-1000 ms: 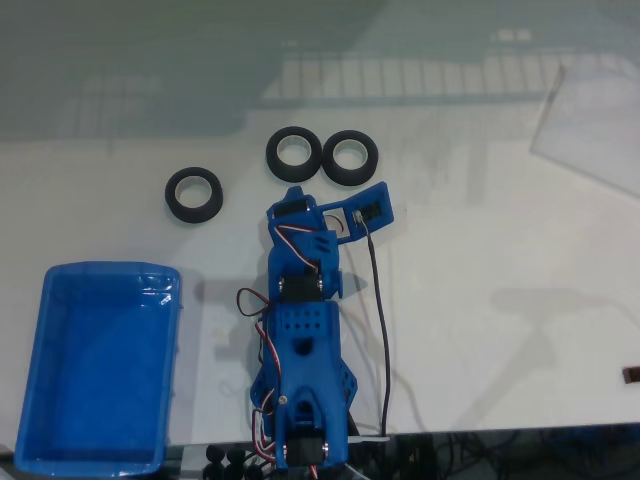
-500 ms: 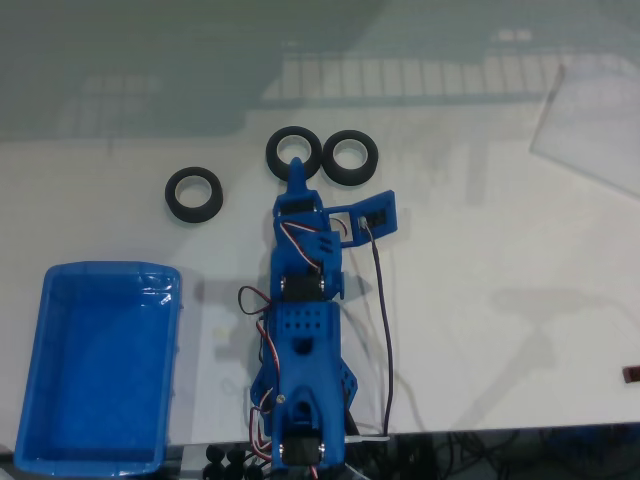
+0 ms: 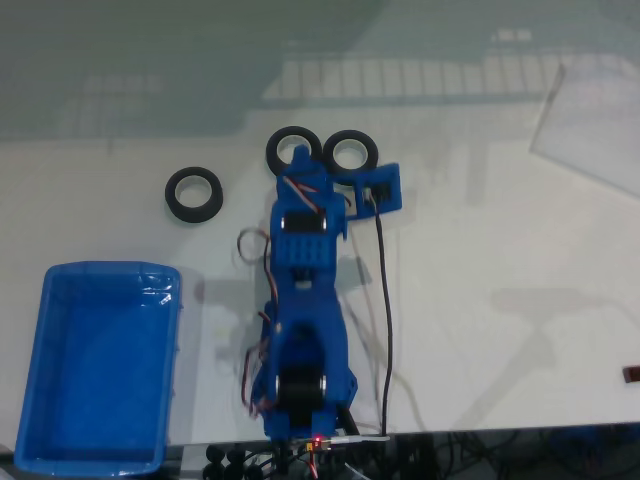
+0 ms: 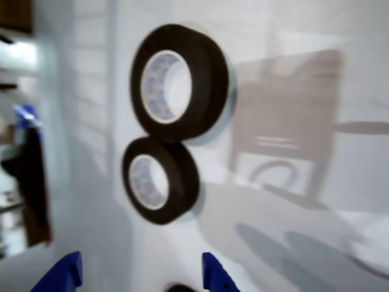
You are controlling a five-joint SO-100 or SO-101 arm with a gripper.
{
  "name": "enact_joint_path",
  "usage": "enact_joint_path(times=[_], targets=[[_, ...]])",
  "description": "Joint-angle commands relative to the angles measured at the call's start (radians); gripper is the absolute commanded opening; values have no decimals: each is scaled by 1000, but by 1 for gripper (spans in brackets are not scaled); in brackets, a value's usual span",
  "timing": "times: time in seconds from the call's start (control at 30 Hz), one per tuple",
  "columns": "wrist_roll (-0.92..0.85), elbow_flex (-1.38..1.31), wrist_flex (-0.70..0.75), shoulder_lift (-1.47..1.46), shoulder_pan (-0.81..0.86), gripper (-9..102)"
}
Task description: Grasp all tape and put them in the bin.
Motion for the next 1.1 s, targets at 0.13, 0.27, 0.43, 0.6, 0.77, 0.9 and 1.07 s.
enact_joint_path(times=[0.13, 0.27, 0.43, 0.6, 0.77, 0.9, 1.07], targets=[[-61, -276, 31, -365, -35, 26], [-80, -416, 87, -545, -35, 26], [-81, -554, 140, -706, -25, 26], [-84, -684, 187, -839, -17, 26], [-100, -802, 247, -973, -21, 26], [-107, -861, 267, -1052, -25, 26], [-114, -882, 272, -1100, -29, 25]])
